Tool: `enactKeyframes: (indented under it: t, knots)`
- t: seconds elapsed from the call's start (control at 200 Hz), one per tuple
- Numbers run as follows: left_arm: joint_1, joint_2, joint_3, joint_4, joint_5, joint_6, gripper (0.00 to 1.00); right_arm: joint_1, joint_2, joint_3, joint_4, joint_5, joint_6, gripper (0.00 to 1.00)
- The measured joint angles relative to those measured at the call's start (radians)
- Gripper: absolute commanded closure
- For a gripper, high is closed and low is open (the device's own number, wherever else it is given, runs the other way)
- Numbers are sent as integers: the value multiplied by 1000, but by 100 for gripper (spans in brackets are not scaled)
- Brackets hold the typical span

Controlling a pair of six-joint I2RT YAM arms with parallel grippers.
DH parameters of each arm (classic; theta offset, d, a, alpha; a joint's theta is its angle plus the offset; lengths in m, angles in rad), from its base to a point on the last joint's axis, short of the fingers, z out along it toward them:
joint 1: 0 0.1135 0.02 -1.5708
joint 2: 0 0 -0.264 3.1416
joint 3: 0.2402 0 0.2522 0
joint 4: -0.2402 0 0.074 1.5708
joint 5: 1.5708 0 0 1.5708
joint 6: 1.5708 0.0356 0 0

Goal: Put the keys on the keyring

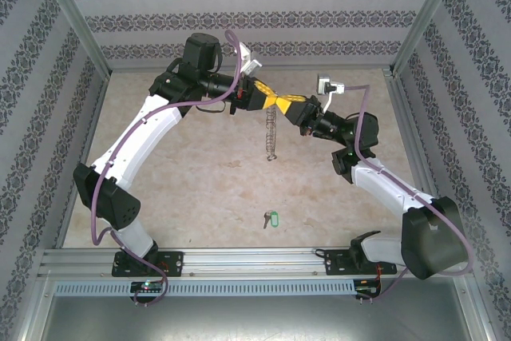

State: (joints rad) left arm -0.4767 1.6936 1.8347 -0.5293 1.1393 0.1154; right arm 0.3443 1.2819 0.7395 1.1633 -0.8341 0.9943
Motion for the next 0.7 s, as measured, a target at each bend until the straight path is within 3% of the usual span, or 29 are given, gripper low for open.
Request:
enactKeyframes:
  t: [0.11, 0.345, 0.495, 0.699]
  knots:
    - [-1, -7, -19, 50, -30, -36, 69, -1, 0, 0, 0, 10, -4, 100]
    - [14, -105, -219, 326, -145, -233, 53, -2, 9, 19, -5, 11, -6, 100]
    - [48, -195, -377, 565, -218, -411, 52, -2, 17, 38, -6, 12, -6, 100]
    - [66, -225, -480, 813, -258, -597, 63, -2, 23, 66, 2, 16, -6, 100]
